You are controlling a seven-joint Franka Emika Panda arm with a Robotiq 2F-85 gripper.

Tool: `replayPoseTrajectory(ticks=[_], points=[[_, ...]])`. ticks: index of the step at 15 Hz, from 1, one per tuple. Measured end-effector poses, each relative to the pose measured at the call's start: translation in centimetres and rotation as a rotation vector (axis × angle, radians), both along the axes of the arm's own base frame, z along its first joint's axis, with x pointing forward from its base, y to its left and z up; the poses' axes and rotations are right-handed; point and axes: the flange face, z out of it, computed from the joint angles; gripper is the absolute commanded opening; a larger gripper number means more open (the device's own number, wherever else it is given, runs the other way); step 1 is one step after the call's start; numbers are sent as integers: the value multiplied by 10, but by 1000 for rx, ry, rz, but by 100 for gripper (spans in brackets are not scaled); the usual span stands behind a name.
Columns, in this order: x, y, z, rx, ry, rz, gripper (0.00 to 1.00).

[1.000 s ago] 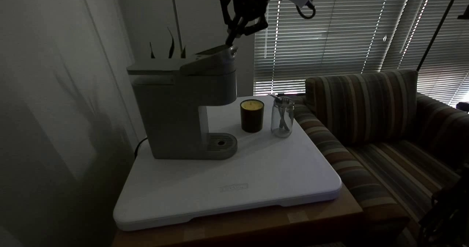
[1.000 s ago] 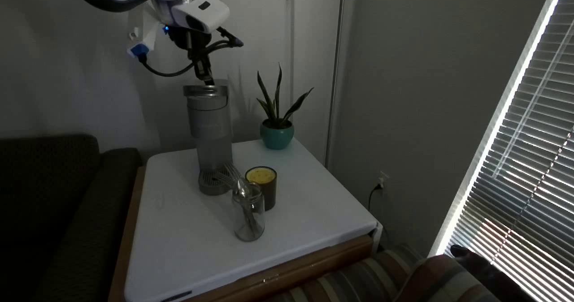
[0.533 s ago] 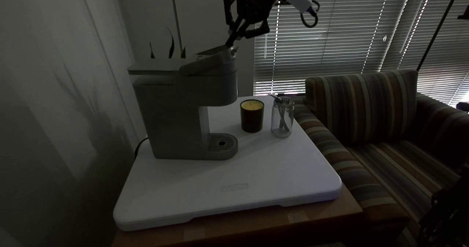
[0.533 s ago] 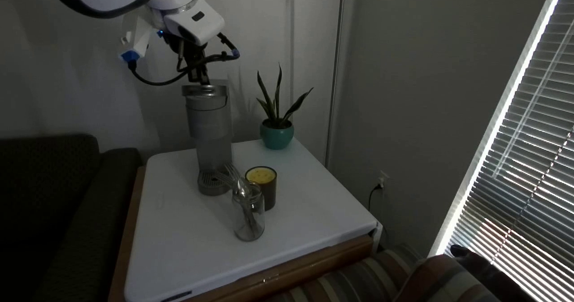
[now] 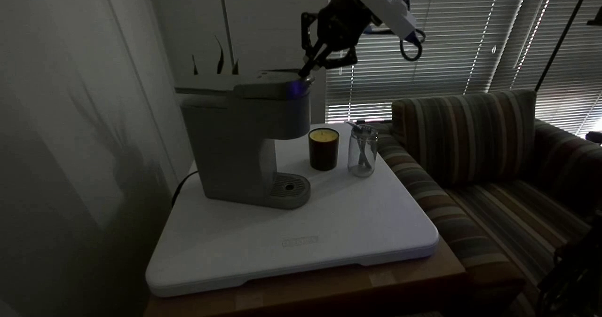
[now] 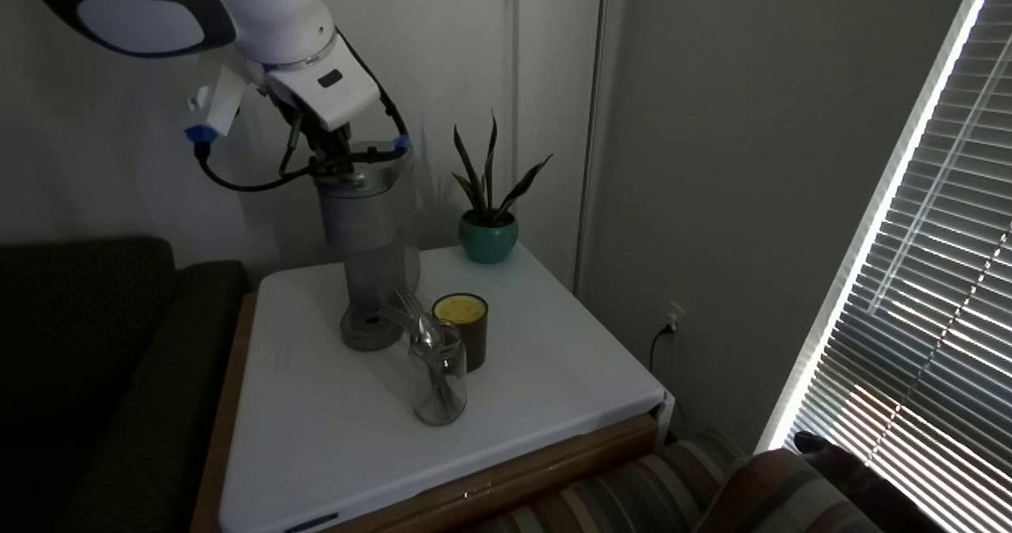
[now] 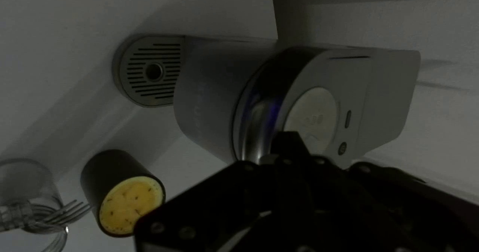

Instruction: Close the top of the coffee maker

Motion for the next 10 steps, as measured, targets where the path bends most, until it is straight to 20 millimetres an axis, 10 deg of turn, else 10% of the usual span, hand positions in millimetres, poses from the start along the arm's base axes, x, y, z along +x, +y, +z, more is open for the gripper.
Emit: replayPoseTrajectory(ticks=[10], points=[[-27, -21, -31, 185, -148, 8, 0]])
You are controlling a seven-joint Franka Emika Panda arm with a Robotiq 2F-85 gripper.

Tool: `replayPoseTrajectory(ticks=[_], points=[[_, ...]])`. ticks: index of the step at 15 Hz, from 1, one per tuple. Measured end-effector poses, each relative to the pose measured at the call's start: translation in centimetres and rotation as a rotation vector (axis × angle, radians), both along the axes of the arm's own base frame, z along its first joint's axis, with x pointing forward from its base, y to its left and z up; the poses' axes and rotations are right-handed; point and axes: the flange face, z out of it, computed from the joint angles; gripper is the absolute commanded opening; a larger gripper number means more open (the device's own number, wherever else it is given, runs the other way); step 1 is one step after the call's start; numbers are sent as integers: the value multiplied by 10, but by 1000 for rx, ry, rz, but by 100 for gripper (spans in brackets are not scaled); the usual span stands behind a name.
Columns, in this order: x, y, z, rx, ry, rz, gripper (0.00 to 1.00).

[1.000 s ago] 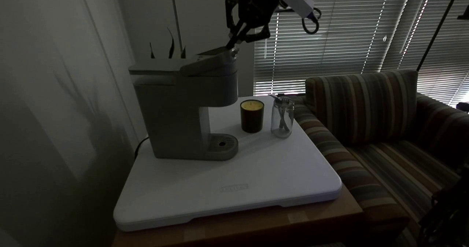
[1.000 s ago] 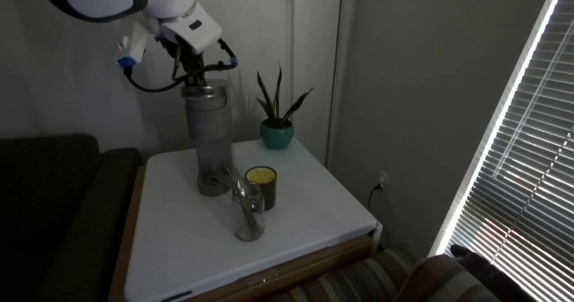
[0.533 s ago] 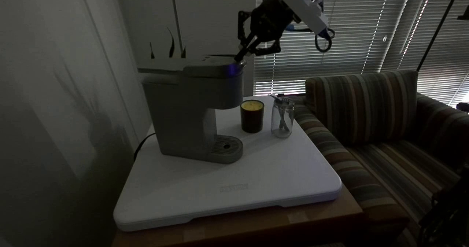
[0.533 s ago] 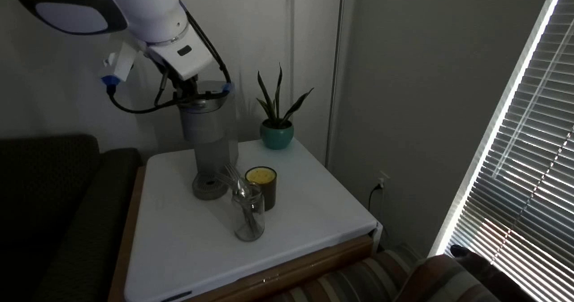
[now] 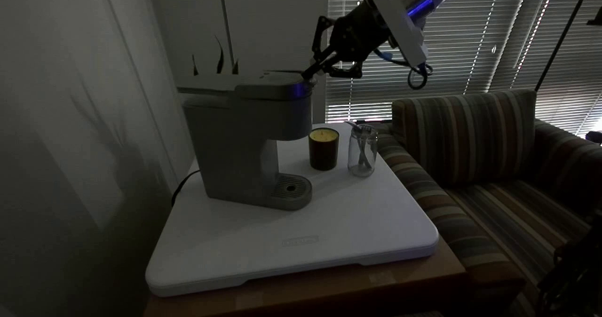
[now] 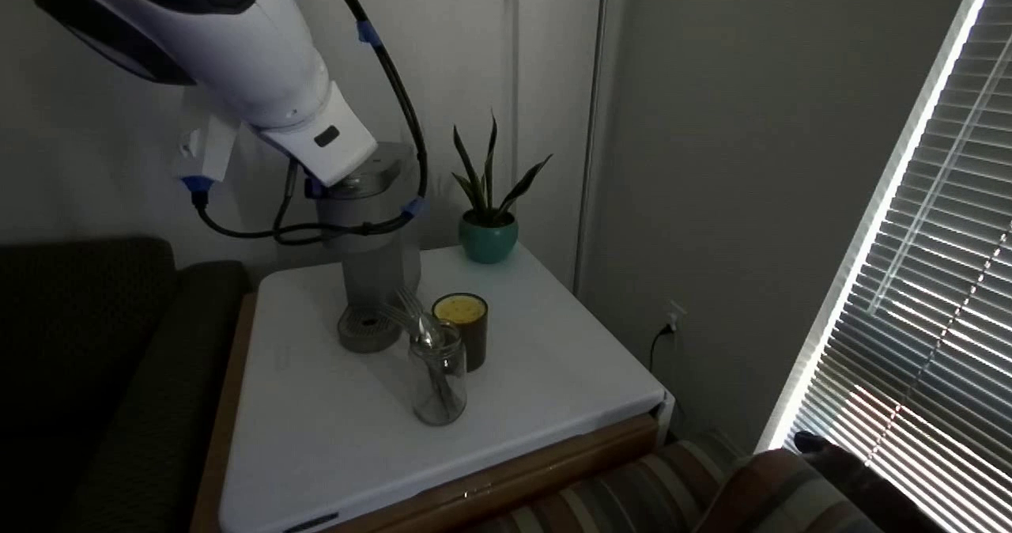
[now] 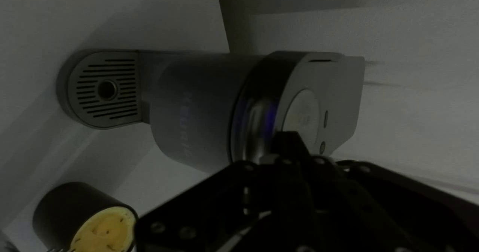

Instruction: Close the top of the coffee maker

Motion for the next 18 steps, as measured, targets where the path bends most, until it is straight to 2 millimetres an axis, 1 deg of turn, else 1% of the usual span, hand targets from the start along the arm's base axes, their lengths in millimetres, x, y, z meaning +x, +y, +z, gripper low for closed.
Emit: replayPoseTrajectory(ticks=[8, 14, 18], points=[[-5, -11, -14, 51, -103, 56, 0], [-19, -29, -49, 196, -243, 100, 0], [-23, -37, -59, 254, -269, 122, 0]])
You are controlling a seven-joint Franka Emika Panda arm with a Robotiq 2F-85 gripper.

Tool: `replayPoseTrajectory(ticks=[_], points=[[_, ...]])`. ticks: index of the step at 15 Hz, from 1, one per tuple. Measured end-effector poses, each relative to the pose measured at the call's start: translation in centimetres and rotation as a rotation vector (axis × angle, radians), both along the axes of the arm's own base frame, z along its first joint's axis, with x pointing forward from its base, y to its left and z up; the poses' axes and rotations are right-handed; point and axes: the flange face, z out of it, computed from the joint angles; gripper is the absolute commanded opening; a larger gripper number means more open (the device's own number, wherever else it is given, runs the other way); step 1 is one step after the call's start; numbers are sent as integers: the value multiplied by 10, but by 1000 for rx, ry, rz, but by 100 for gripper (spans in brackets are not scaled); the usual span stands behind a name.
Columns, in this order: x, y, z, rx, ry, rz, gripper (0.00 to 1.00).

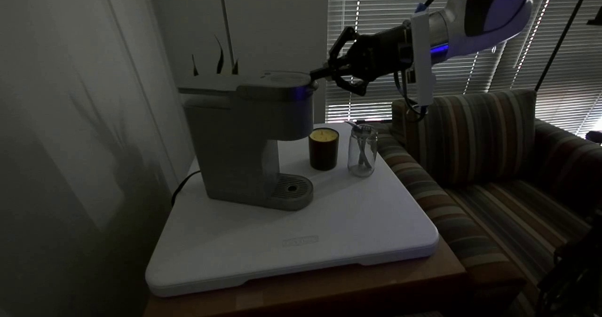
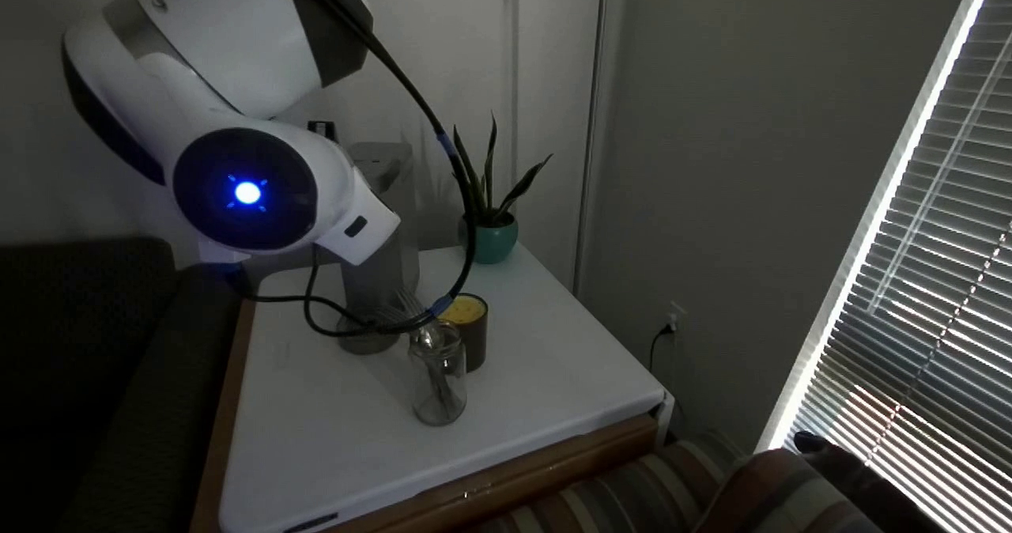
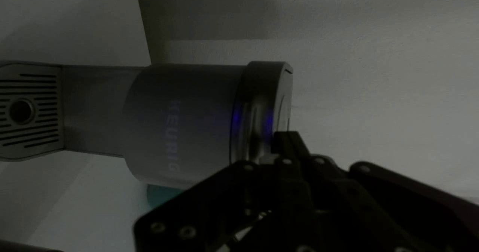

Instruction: Close the top of the coffee maker

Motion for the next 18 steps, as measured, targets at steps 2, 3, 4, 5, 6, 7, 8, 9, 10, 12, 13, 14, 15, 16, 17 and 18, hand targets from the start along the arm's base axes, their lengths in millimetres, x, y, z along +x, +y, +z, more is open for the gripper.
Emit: replayPoseTrajectory(ticks=[2, 3, 4, 5, 6, 7, 8, 9, 10, 12, 13, 14, 15, 16, 17, 18], points=[[-1, -2, -3, 16, -3, 6, 0], [-1, -2, -4, 21, -5, 8, 0], [-1, -3, -4, 25, -6, 10, 0], [-1, -3, -5, 28, -7, 11, 0], [-1, -3, -5, 29, -8, 12, 0], [-1, -3, -5, 29, -8, 12, 0], [-1, -3, -5, 28, -8, 13, 0], [-1, -3, -5, 28, -8, 13, 0], [-1, -3, -5, 26, -8, 14, 0], [0, -3, -2, 3, -7, 26, 0], [2, -3, 2, -32, 3, 38, 0], [3, -3, 11, -75, 18, 48, 0], [5, -2, 20, -127, 38, 58, 0], [6, 0, 31, -184, 60, 68, 0], [7, 2, 45, -245, 81, 77, 0], [9, 5, 60, -307, 96, 91, 0]])
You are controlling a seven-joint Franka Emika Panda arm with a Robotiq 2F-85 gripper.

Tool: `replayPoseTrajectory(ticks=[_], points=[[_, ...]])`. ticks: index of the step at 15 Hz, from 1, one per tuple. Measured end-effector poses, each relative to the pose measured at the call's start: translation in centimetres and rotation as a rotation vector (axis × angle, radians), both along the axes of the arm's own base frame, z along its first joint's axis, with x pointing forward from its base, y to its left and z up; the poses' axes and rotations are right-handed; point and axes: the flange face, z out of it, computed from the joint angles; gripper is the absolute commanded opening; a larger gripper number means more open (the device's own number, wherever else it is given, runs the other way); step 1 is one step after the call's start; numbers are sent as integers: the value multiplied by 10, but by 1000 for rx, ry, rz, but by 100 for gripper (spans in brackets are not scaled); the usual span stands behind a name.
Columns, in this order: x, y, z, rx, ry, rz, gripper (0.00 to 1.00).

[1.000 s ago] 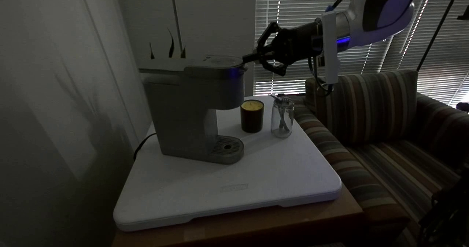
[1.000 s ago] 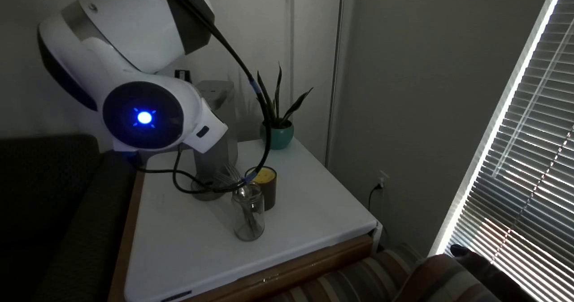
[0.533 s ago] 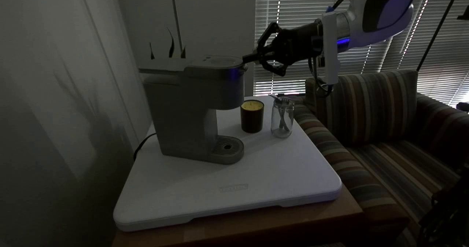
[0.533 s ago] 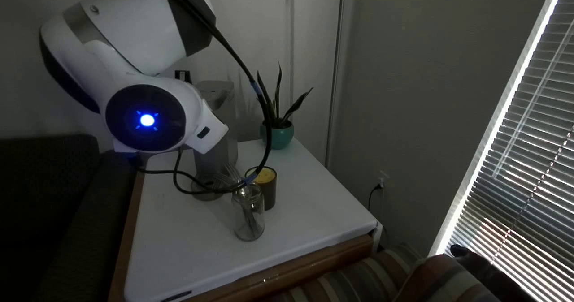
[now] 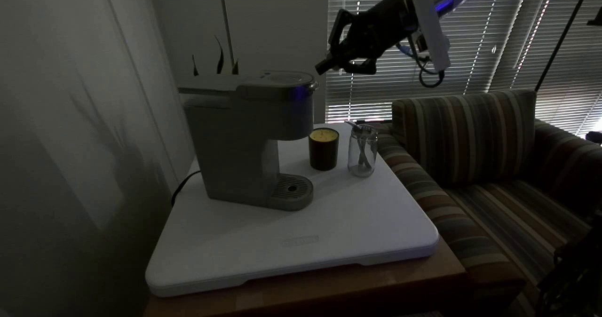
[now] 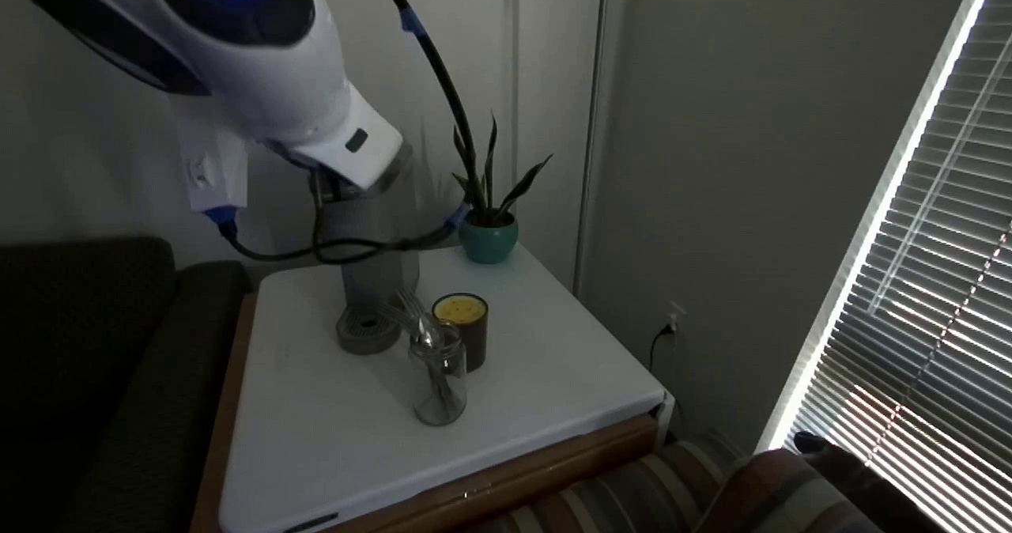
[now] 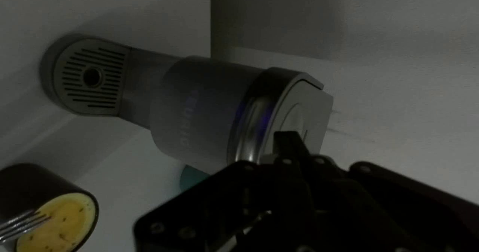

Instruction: Close the top of the coffee maker

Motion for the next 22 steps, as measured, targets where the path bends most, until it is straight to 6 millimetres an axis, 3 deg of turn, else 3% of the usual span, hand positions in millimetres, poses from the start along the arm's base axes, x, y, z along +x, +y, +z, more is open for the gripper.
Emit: replayPoseTrajectory(ticks=[3, 7, 9, 13, 16, 20, 22], points=[[5, 20, 40, -171, 24, 53, 0], [6, 50, 53, -352, 102, 139, 0], [7, 52, 53, -445, 150, 159, 0], [15, 34, 67, -647, 257, 198, 0], [26, 28, 108, -817, 348, 241, 0], [22, 52, 171, -964, 408, 387, 0], [19, 64, 193, -996, 414, 449, 0]])
